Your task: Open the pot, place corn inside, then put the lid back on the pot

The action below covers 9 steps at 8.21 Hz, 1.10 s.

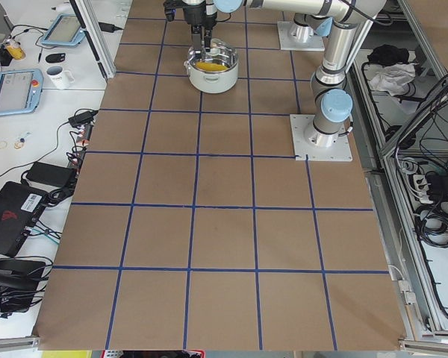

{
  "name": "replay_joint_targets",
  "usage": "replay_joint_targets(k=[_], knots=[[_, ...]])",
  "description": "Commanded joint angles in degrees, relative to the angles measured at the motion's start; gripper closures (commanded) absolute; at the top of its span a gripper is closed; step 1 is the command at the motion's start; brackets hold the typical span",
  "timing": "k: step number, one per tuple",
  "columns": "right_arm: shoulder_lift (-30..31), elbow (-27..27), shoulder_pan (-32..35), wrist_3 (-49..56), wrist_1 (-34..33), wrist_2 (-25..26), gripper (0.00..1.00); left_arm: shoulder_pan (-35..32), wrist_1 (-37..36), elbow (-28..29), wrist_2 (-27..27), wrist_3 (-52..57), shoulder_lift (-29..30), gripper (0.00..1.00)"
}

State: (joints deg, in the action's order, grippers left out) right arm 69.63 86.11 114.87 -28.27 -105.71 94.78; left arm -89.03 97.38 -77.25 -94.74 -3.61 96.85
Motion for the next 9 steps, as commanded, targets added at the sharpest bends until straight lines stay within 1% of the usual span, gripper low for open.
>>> replay_joint_targets(k=[1, 4, 9], knots=[[0.86, 0.11, -1.31, 3.05, 1.38, 0.06, 0.10, 0.00, 0.00, 0.00, 0.00, -0.08, 0.09, 0.00], [0.86, 0.20, -1.31, 2.00, 1.38, -0.82, 0.10, 0.00, 0.00, 0.00, 0.00, -0.08, 0.00, 0.00], [1.12, 0.03, -1.58, 0.85, 0.68, -1.00, 0.07, 0.00, 0.00, 0.00, 0.00, -0.08, 0.00, 0.00]])
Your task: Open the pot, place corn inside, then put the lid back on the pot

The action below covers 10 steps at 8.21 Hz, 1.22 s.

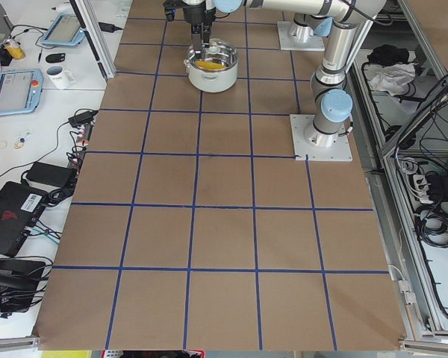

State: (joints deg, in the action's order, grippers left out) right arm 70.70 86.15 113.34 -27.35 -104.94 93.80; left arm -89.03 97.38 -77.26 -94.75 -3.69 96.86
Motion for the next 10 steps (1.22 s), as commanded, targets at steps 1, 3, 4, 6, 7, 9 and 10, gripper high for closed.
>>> replay_joint_targets(k=[1, 3, 4, 6, 7, 9, 10], knots=[[0.13, -0.19, -0.05, -0.07, -0.09, -0.02, 0.06, 0.00, 0.00, 0.00, 0.00, 0.00, 0.00, 0.00], [0.75, -0.28, -0.14, -0.07, -0.09, -0.11, 0.05, 0.00, 0.00, 0.00, 0.00, 0.00, 0.00, 0.00], [0.75, -0.54, -0.14, -0.16, -0.09, -0.54, 0.05, 0.00, 0.00, 0.00, 0.00, 0.00, 0.00, 0.00], [1.71, -0.63, -0.32, -0.16, -0.09, -0.90, 0.03, 0.00, 0.00, 0.00, 0.00, 0.00, -0.09, 0.00], [2.50, -0.55, -0.40, -0.16, 0.00, -0.81, 0.03, 0.00, 0.00, 0.00, 0.00, 0.00, -0.09, 0.00], [5.30, -0.46, -2.07, 0.01, 0.87, -0.81, 0.00, 0.00, 0.00, 0.09, 0.09, -0.09, -0.09, 0.00], [6.45, -0.54, -2.94, 0.01, 2.09, -0.98, 0.00, 0.00, 0.00, 0.09, 0.09, -0.09, -0.09, 0.00]])
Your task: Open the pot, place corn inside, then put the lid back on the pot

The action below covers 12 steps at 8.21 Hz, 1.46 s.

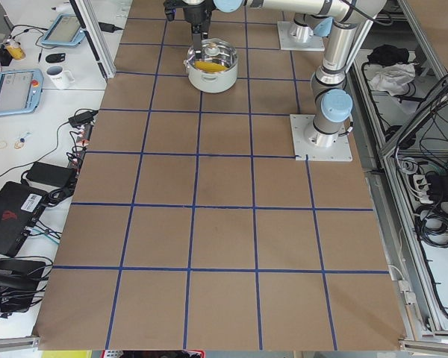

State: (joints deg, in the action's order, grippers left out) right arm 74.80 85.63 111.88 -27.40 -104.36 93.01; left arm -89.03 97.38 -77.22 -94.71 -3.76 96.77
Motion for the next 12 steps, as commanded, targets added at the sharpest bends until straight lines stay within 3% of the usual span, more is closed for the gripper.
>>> replay_joint_targets(k=[1, 7, 12], knots=[[4.03, -0.02, -2.36, 1.03, 3.01, -1.85, 0.00, 0.00, 0.00, 0.05, 0.05, -0.02, 0.00, 0.00], [16.15, -0.11, -17.21, 17.81, 17.42, -2.83, 0.00, 0.00, 0.00, -0.03, 0.05, -0.02, -0.09, 0.00], [16.87, 0.94, -17.22, 18.70, 18.49, -2.75, 0.00, 0.00, 0.09, 0.05, 0.05, -0.02, 0.00, 0.00]])
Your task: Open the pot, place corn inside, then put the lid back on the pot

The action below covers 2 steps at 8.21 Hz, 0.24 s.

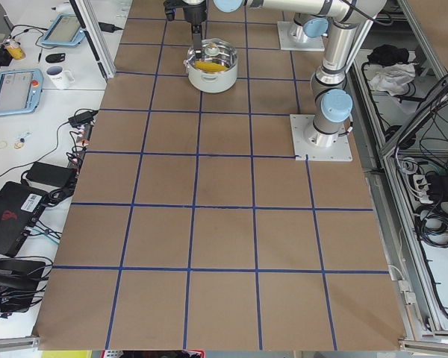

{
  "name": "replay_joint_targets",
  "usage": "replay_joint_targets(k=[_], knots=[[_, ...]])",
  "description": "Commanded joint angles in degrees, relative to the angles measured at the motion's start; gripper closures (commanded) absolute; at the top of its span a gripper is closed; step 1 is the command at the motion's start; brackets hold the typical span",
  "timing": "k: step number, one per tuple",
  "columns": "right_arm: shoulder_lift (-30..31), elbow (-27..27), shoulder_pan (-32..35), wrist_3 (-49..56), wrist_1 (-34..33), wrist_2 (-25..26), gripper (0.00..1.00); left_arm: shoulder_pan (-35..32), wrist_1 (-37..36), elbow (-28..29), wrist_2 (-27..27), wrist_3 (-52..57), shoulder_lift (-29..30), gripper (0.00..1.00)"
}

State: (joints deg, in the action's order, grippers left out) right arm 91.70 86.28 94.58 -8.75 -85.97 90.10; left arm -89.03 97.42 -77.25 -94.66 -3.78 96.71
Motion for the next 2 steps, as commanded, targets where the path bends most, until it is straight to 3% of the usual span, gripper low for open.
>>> replay_joint_targets(k=[1, 2], knots=[[-0.03, 0.64, 0.08, 0.13, -0.07, 0.43, 0.00, 0.00, 0.05, 0.08, 0.00, 0.00, 0.06, 0.00], [-0.03, 0.81, 0.08, 0.13, -0.07, 0.52, 0.00, 0.00, -0.04, 0.08, -0.09, 0.00, 0.06, 0.00]])
